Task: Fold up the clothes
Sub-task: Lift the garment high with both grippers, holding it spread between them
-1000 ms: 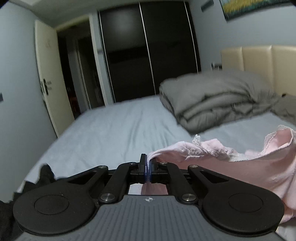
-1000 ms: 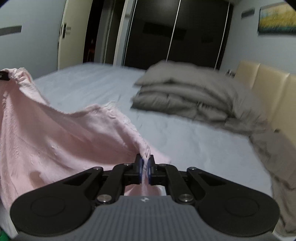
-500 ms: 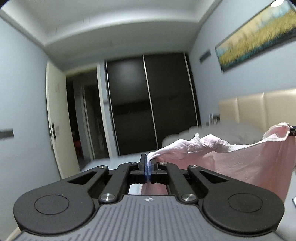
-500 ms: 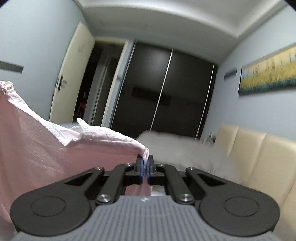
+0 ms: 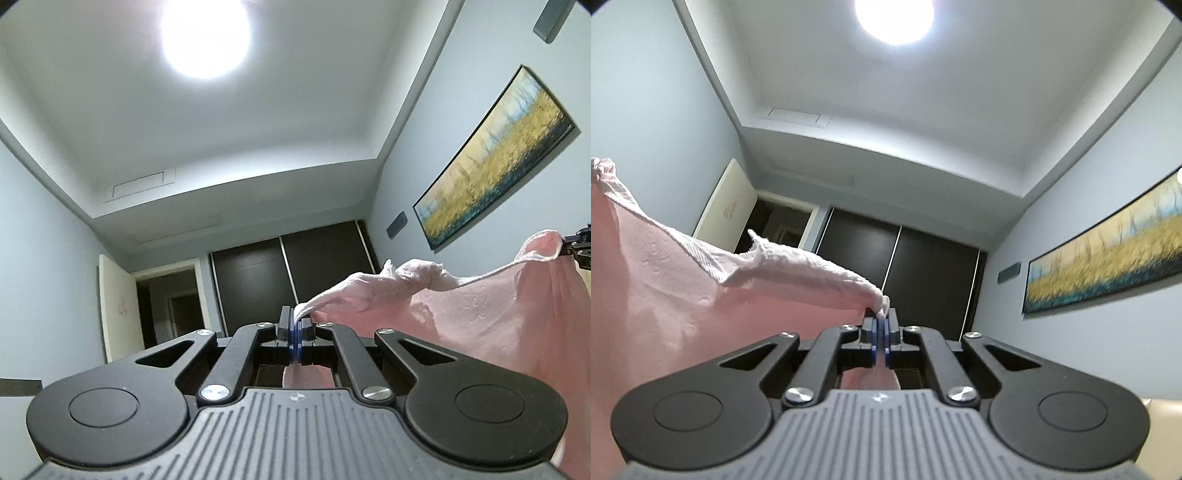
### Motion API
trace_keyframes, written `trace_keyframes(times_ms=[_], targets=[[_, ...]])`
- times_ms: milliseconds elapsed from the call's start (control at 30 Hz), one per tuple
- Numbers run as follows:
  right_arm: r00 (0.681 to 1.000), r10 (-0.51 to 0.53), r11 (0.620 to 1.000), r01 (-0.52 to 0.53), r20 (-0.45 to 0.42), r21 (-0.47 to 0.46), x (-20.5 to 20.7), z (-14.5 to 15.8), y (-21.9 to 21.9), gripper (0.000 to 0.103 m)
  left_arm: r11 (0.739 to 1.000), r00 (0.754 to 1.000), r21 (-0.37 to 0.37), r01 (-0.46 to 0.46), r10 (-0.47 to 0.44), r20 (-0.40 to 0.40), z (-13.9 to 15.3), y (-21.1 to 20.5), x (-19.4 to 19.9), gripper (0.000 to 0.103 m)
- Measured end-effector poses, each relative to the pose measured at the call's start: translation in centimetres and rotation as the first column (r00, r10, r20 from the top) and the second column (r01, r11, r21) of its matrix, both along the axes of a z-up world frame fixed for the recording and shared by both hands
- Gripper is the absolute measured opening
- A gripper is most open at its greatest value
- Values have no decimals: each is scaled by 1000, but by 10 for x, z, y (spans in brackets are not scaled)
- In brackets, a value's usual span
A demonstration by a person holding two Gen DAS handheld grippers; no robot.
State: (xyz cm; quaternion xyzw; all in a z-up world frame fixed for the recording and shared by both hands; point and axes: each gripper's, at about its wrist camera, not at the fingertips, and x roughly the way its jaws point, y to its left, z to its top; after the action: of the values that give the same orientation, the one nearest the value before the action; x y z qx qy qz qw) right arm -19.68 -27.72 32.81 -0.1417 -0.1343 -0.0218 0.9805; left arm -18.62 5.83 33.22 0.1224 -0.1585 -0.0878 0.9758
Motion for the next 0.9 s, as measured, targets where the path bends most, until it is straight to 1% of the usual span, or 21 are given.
trace_keyframes(times_ms=[167,367,467,567,600,700,800,900], targets=[[1000,1,1000,-1,19,-1,-15,7,-1,4,1000,1000,-18,23,-24,-20,0,-1,-2,0],[999,17,1000,-17,52,8,-42,5,-1,4,998,998,-37,55,-55,3,5,6,-37,0],[998,27,999,-28,56,18,-57,3,-2,4,997,998,-31,67,-67,8,7,13,-55,0],[999,38,999,-40,35,35,-59,-3,-2,4,997,997,-24,67,-68,-25,3,14,-53,0],[999,41,998,-42,23,41,-56,-5,-2,4,998,997,-17,60,-61,-42,0,16,-50,0],[998,48,998,-46,-39,49,-39,-20,3,4,1000,991,1,27,-26,-131,-13,15,-23,0],[986,69,996,-59,-155,68,-7,-47,6,4,1000,971,7,1,1,-241,-34,16,14,0],[955,87,995,-67,-282,81,33,-81,10,4,999,939,28,-32,40,-341,-64,14,61,0]])
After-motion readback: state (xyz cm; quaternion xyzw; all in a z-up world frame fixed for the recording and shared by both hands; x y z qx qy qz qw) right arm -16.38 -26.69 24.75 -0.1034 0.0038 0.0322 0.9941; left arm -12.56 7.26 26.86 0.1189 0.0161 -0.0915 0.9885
